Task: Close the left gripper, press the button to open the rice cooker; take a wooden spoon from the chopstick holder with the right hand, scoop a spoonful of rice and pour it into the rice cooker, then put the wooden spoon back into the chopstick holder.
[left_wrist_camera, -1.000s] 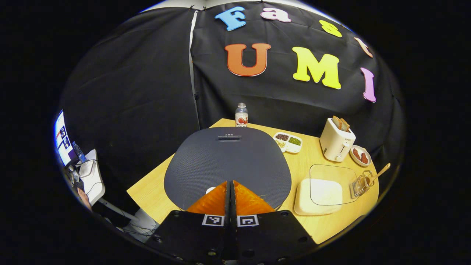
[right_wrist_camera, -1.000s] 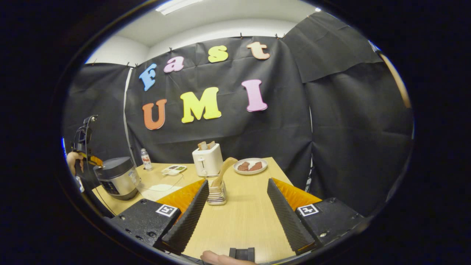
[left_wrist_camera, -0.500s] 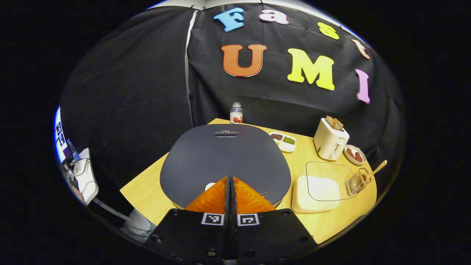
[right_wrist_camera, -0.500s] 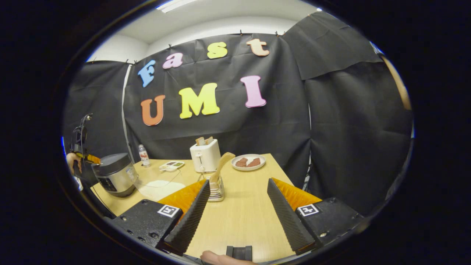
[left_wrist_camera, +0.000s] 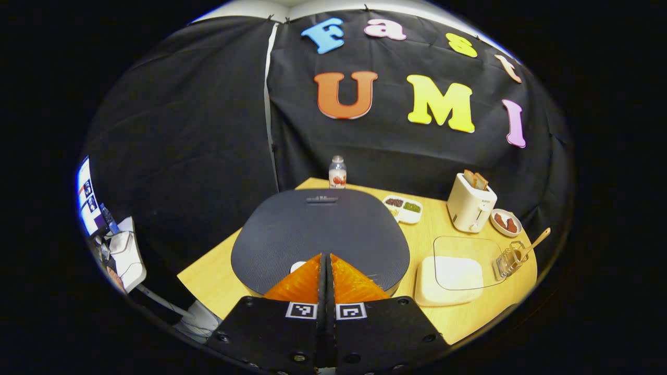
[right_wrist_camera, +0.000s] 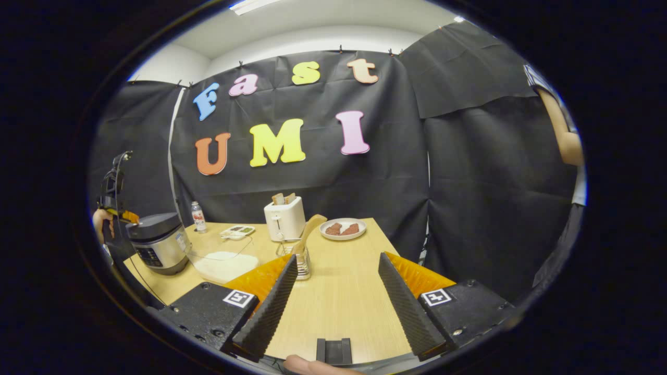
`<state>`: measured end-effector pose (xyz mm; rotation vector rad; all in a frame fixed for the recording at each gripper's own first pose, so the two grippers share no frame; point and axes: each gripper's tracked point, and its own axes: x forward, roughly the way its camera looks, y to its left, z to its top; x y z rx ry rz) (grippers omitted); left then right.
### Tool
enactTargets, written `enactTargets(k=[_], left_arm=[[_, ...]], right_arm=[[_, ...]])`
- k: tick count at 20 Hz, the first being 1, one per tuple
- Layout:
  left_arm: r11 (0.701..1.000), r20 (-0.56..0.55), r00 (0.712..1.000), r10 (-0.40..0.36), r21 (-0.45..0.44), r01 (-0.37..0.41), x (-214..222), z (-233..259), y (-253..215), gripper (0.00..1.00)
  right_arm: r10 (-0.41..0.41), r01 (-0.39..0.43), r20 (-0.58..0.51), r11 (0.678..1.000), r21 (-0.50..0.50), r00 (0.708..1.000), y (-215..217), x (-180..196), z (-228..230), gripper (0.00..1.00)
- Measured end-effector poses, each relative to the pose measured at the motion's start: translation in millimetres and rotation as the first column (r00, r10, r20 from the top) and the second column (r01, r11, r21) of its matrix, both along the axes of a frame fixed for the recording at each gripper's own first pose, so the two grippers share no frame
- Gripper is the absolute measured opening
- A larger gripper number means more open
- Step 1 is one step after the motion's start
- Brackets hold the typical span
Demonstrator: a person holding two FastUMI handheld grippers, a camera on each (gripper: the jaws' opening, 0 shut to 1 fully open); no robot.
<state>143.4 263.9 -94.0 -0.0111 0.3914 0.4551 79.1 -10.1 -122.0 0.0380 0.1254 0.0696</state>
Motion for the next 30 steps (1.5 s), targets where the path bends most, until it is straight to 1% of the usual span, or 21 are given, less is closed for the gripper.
enactTargets(k=[2,3,5,7,8,10,13,14,15,17,22,23,24,25,27,28,29,30], left_arm=[[0.998,0.098,0.995,0.007,0.064,-0.013,-8.4,36.9,-3.8,0.0],[0.997,0.148,0.989,-0.001,0.082,-0.011,-13.5,55.2,-8.2,0.0],[0.998,0.195,0.98,-0.044,0.046,0.036,-25.2,71.9,-31.0,0.0],[0.997,0.233,0.969,-0.08,0.041,0.072,-41.6,88.9,-45.3,0.0],[0.996,0.251,0.964,-0.087,0.056,0.075,-51.6,95.2,-49.7,0.0],[0.992,0.272,0.955,-0.117,0.081,0.098,-66.8,103.0,-61.1,0.4],[0.986,0.292,0.943,-0.162,0.084,0.144,-83.3,98.2,-83.2,1.0],[0.984,0.294,0.941,-0.17,0.093,0.149,-89.1,96.1,-87.0,0.96],[0.983,0.29,0.941,-0.174,0.103,0.15,-94.8,92.2,-89.7,0.96],[0.983,0.296,0.94,-0.172,0.114,0.144,-106.1,88.2,-94.0,0.96],[0.978,0.287,0.936,-0.204,0.099,0.183,-120.4,68.7,-117.4,0.96],[0.977,0.286,0.935,-0.212,0.096,0.192,-123.2,66.1,-121.9,0.96],[0.976,0.286,0.934,-0.216,0.091,0.198,-125.6,63.4,-125.6,0.96],[0.975,0.288,0.932,-0.222,0.087,0.205,-127.5,61.4,-129.6,0.96],[0.974,0.292,0.929,-0.228,0.078,0.214,-132.0,56.2,-135.7,0.96],[0.974,0.299,0.927,-0.228,0.075,0.215,-133.8,55.2,-137.3,0.96],[0.974,0.303,0.925,-0.228,0.071,0.217,-135.0,55.1,-138.9,0.96],[0.974,0.306,0.925,-0.226,0.066,0.216,-138.0,53.6,-139.4,0.96]], right_arm=[[-0.005,0.005,0.0,1.0,-0.007,1.0,3.7,-4.7,0.7,1.0],[-0.002,0.002,0.003,1.0,-0.012,1.0,7.1,-6.5,1.7,1.0],[0.006,-0.006,0.006,1.0,-0.018,1.0,13.7,-9.4,1.7,1.0],[0.011,-0.011,0.01,1.0,-0.013,1.0,18.1,-11.9,2.1,1.0],[0.014,-0.014,0.008,1.0,-0.009,1.0,20.4,-11.1,0.4,1.0],[0.02,-0.02,0.001,1.0,-0.005,1.0,25.0,-10.0,-3.6,1.0],[0.034,-0.034,0.0,0.999,0.007,0.999,33.0,-5.2,-7.7,1.0],[0.038,-0.038,-0.002,0.999,0.012,0.999,35.0,-2.6,-11.4,1.0],[0.043,-0.043,-0.004,0.999,0.017,0.999,37.9,0.8,-13.7,1.0],[0.052,-0.052,-0.01,0.998,0.02,0.999,43.5,9.4,-19.4,1.0],[0.058,-0.058,0.006,0.998,0.005,0.998,51.2,40.8,-25.4,1.0],[0.06,-0.06,0.019,0.998,-0.003,0.998,52.5,48.7,-23.8,0.96],[0.057,-0.057,0.03,0.998,-0.007,0.998,51.8,57.6,-23.5,1.0],[0.051,-0.051,0.036,0.999,-0.006,0.998,50.7,67.3,-22.8,1.0],[0.047,-0.048,0.033,0.999,0.013,0.998,49.7,87.8,-26.7,1.0],[0.05,-0.051,0.033,0.998,0.03,0.998,51.2,96.8,-25.7,0.96],[0.054,-0.056,0.042,0.997,0.049,0.998,51.3,106.9,-23.6,0.96],[0.058,-0.061,0.048,0.996,0.066,0.997,51.6,116.9,-21.4,1.0]])
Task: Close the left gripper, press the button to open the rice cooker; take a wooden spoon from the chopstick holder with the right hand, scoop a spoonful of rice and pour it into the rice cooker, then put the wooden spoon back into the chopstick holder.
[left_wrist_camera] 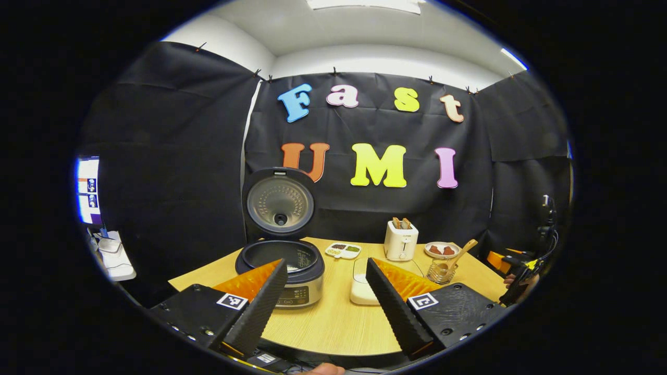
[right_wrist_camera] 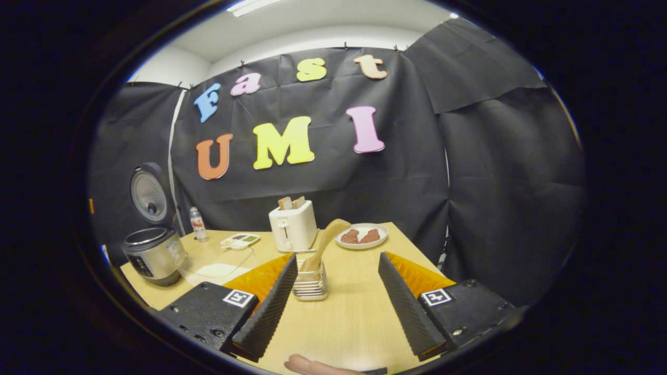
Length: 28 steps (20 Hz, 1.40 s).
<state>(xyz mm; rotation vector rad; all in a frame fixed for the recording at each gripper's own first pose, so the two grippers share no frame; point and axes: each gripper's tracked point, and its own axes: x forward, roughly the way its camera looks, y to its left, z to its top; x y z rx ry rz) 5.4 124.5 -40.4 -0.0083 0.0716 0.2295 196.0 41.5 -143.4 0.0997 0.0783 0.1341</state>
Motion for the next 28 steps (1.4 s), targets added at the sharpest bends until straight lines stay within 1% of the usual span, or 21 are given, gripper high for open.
enactTargets(k=[5,6,7,8,11,12,13,14,15,16,18,19,20,21,22,23,24,25,26,27,28], left_arm=[[1.0,0.031,0.999,-0.016,-0.009,0.016,-3.9,-4.1,-10.4,0.96],[1.0,0.038,0.999,-0.023,-0.004,0.023,-3.6,-6.0,-11.8,1.0],[1.0,0.043,0.999,-0.027,0.001,0.026,-2.1,-7.5,-13.2,0.96],[1.0,0.045,0.999,-0.03,0.006,0.03,-1.4,-10.5,-13.8,0.96],[0.999,0.026,0.999,-0.047,-0.003,0.048,6.7,-23.6,-20.7,0.96],[0.999,0.02,0.999,-0.049,-0.006,0.049,9.3,-26.6,-20.9,0.96],[0.999,0.013,0.999,-0.051,-0.006,0.051,12.6,-30.0,-22.1,0.96],[0.998,0.005,0.998,-0.055,-0.006,0.055,14.6,-34.5,-24.2,0.87],[0.998,-0.001,0.998,-0.063,-0.004,0.063,16.7,-38.1,-27.3,0.96],[0.997,-0.005,0.997,-0.075,-0.002,0.075,17.7,-40.5,-31.7,0.96],[0.995,-0.022,0.994,-0.103,0.002,0.103,21.6,-50.1,-39.8,0.96],[0.993,-0.032,0.993,-0.115,0.003,0.116,23.2,-54.9,-42.5,0.87],[0.993,-0.041,0.992,-0.119,0.006,0.119,24.5,-58.2,-42.9,0.96],[0.993,-0.049,0.992,-0.117,0.012,0.118,25.6,-61.3,-41.0,0.96],[0.993,-0.054,0.992,-0.114,0.016,0.115,26.5,-64.0,-39.1,0.96],[0.993,-0.054,0.992,-0.114,0.014,0.114,28.5,-65.4,-38.3,0.96],[0.993,-0.055,0.991,-0.118,0.008,0.119,30.2,-67.8,-39.2,0.96],[0.991,-0.064,0.989,-0.131,0.001,0.132,31.7,-71.2,-41.1,0.96],[0.991,-0.08,0.988,-0.134,-0.008,0.134,32.0,-76.1,-39.7,0.96],[0.992,-0.086,0.988,-0.129,-0.009,0.129,33.1,-76.8,-36.7,0.96],[0.992,-0.087,0.988,-0.13,-0.006,0.13,34.2,-76.2,-36.5,0.96]], right_arm=[[0.025,-0.024,-0.022,0.999,0.044,0.999,7.1,39.1,-4.3,1.0],[0.031,-0.03,-0.035,0.998,0.047,0.999,9.2,44.2,-8.6,1.0],[0.04,-0.038,-0.038,0.998,0.053,0.998,11.9,48.6,-9.1,1.0],[0.048,-0.046,-0.043,0.997,0.056,0.998,14.8,51.3,-10.5,0.95],[0.06,-0.057,-0.044,0.996,0.063,0.997,22.9,62.7,-11.7,0.95],[0.064,-0.061,-0.048,0.996,0.061,0.997,27.4,68.2,-14.7,1.0],[0.059,-0.056,-0.051,0.997,0.06,0.997,28.0,76.1,-16.8,1.0],[0.055,-0.051,-0.064,0.997,0.061,0.996,29.8,84.5,-21.9,1.0],[0.057,-0.052,-0.08,0.997,0.062,0.995,33.3,92.9,-27.8,0.94],[0.052,-0.047,-0.104,0.997,0.054,0.993,36.0,102.0,-36.9,1.0],[0.057,-0.052,-0.123,0.998,0.039,0.991,43.7,117.1,-42.9,0.99],[0.073,-0.069,-0.112,0.997,0.039,0.991,49.6,124.1,-40.7,0.98],[0.08,-0.076,-0.105,0.996,0.035,0.991,55.0,130.8,-40.9,0.96],[0.079,-0.076,-0.107,0.997,0.03,0.991,56.3,138.4,-42.7,0.82],[0.075,-0.073,-0.12,0.997,0.027,0.99,57.8,144.4,-47.2,0.78],[0.072,-0.068,-0.138,0.997,0.031,0.988,59.1,150.5,-52.0,0.8],[0.074,-0.069,-0.151,0.997,0.038,0.986,61.3,155.8,-55.3,0.76],[0.076,-0.07,-0.165,0.997,0.041,0.983,62.5,160.2,-58.9,0.63],[0.078,-0.072,-0.171,0.997,0.04,0.982,64.1,164.2,-61.9,0.66],[0.08,-0.075,-0.174,0.997,0.037,0.981,65.1,166.6,-63.5,0.5],[0.07,-0.065,-0.17,0.997,0.034,0.983,63.5,168.4,-64.0,0.46]])
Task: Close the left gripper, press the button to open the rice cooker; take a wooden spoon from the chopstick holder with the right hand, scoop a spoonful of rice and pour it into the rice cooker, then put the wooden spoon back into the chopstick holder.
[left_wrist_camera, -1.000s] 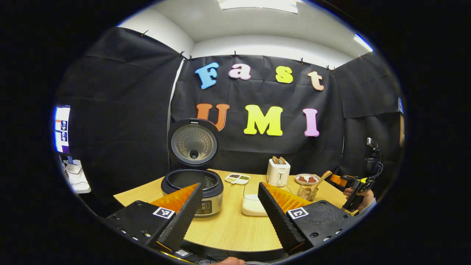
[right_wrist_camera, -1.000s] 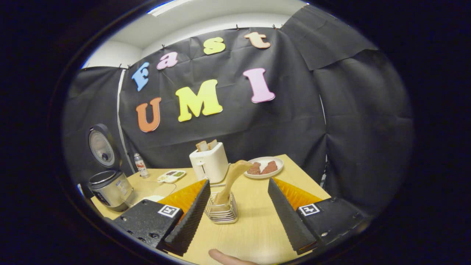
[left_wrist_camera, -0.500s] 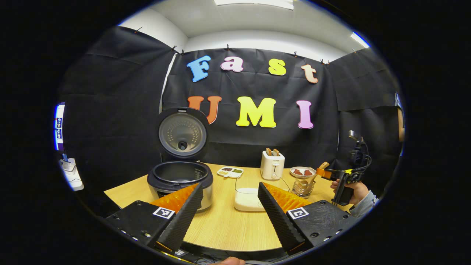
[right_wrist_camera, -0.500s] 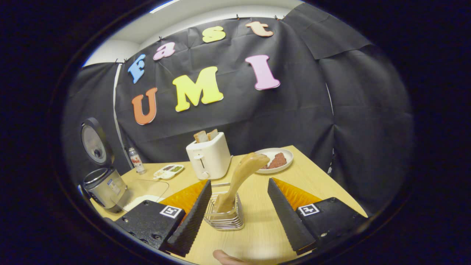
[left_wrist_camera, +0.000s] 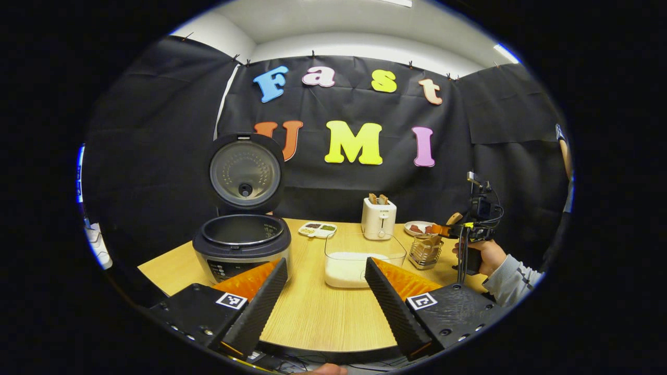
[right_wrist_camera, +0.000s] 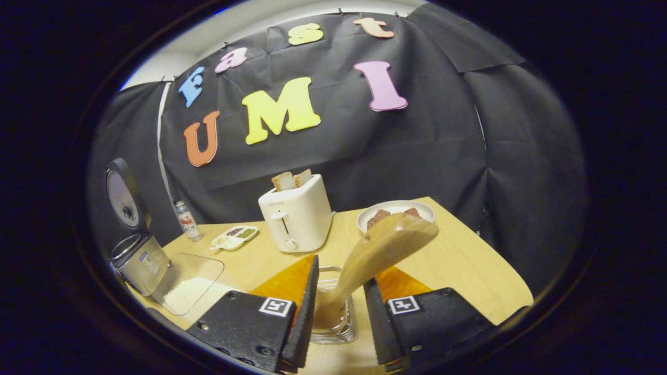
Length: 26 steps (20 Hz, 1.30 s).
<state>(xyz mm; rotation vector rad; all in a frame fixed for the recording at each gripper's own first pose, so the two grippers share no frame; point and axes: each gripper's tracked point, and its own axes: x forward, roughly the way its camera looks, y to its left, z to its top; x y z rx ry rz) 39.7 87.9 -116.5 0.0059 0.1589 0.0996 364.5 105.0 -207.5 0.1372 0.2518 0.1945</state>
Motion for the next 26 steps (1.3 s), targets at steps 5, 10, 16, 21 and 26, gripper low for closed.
enactTargets(k=[5,10,16,21,26], left_arm=[[1.0,-0.024,0.999,-0.025,0.012,0.026,-1.5,-9.8,-3.7,0.96],[0.999,-0.047,0.998,-0.035,0.026,0.037,-10.9,-15.7,-2.9,0.96],[0.998,-0.044,0.998,-0.049,0.027,0.05,-24.0,-14.5,-2.1,0.96],[0.998,-0.033,0.998,-0.062,0.027,0.063,-30.9,-11.1,-2.4,0.96],[0.997,0.0,0.998,-0.064,0.031,0.064,-45.3,0.1,1.0,0.96]], right_arm=[[0.007,-0.007,0.023,1.0,0.019,1.0,9.9,-4.8,10.4,0.23],[0.017,-0.017,0.028,1.0,-0.004,0.999,17.1,-11.1,22.2,0.13],[0.014,-0.008,0.14,0.999,-0.046,0.99,22.1,-30.2,85.5,0.12],[0.053,-0.038,0.229,0.997,-0.071,0.972,53.0,-61.7,138.2,0.12],[0.157,-0.139,0.249,0.986,-0.087,0.956,119.8,-88.7,155.2,0.12]])
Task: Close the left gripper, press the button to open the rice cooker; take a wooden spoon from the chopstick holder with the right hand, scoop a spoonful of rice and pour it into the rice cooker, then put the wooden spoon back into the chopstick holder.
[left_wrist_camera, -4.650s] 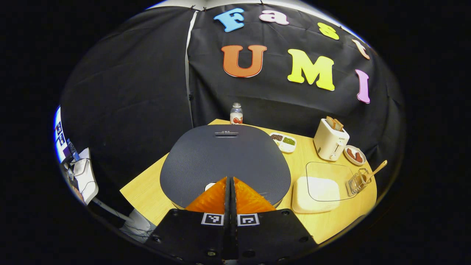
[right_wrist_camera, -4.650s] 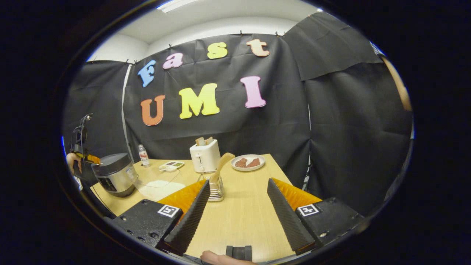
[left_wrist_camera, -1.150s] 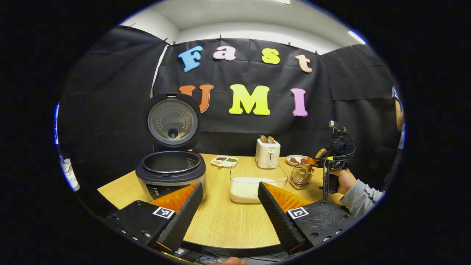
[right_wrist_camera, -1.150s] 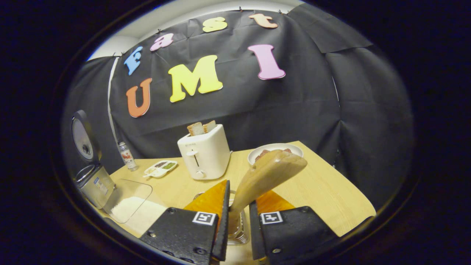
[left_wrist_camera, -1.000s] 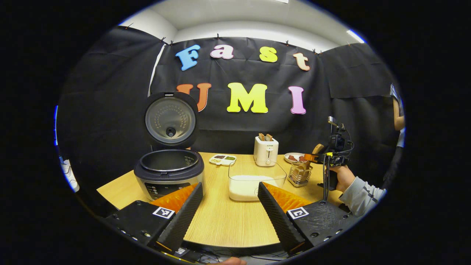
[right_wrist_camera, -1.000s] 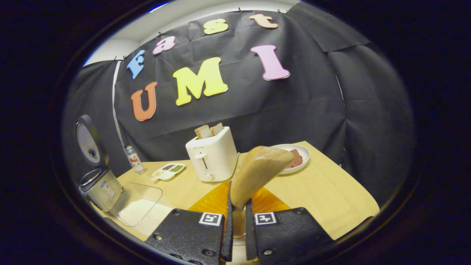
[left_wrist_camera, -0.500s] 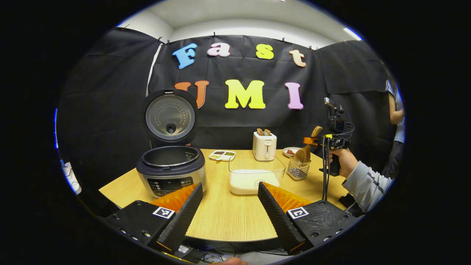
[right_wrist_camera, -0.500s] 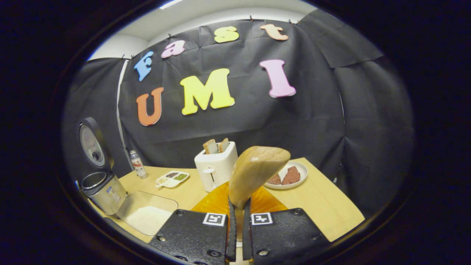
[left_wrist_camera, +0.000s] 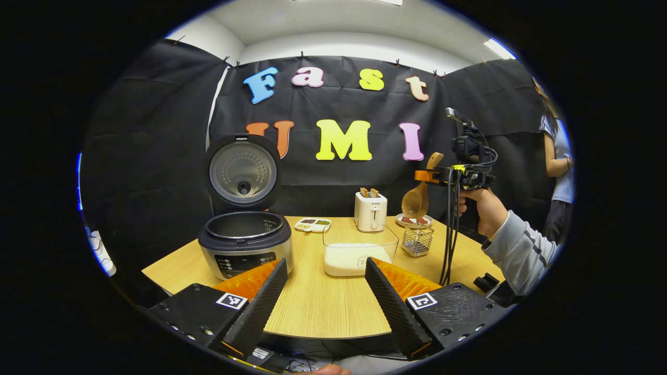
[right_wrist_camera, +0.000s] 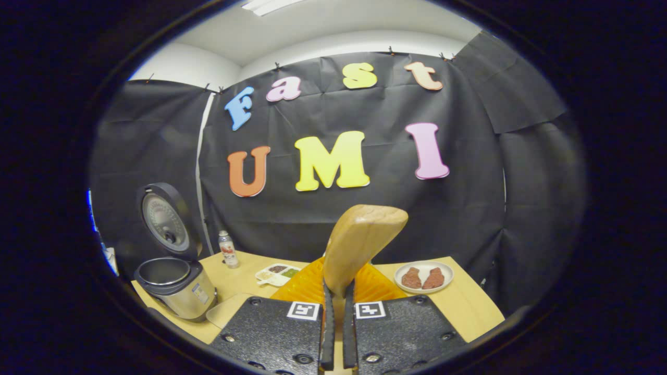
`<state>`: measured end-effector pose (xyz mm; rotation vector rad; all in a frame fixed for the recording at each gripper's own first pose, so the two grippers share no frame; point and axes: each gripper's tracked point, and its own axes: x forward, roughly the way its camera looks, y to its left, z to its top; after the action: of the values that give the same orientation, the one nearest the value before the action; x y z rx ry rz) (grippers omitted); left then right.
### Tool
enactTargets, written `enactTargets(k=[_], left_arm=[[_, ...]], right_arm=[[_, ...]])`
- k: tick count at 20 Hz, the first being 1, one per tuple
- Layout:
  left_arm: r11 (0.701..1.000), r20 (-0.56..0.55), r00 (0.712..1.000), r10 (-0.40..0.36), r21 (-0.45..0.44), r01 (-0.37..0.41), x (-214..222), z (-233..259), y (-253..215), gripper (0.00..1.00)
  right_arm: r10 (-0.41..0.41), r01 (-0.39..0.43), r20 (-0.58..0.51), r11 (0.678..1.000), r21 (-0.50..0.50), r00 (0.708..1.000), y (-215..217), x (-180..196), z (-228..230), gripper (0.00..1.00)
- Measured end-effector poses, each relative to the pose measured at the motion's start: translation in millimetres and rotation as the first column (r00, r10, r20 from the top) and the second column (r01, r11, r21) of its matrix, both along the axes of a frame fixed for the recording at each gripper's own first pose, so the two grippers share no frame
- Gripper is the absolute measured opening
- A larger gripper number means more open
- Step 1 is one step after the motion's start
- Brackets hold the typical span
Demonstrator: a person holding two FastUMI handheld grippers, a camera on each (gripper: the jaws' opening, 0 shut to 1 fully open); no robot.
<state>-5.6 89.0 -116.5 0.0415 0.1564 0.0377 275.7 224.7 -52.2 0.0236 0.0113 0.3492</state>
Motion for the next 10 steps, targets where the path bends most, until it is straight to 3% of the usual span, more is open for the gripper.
enactTargets(k=[6,10], left_arm=[[0.999,0.014,0.999,0.038,-0.009,-0.038,-13.9,6.5,23.3,0.96],[0.998,0.031,0.998,0.059,-0.015,-0.059,-24.1,12.8,37.9,0.96]], right_arm=[[0.085,-0.087,-0.115,0.996,-0.02,0.99,78.2,2.1,-54.7,0.12],[0.07,-0.085,-0.178,0.993,-0.078,0.981,104.6,21.3,-102.8,0.12]])
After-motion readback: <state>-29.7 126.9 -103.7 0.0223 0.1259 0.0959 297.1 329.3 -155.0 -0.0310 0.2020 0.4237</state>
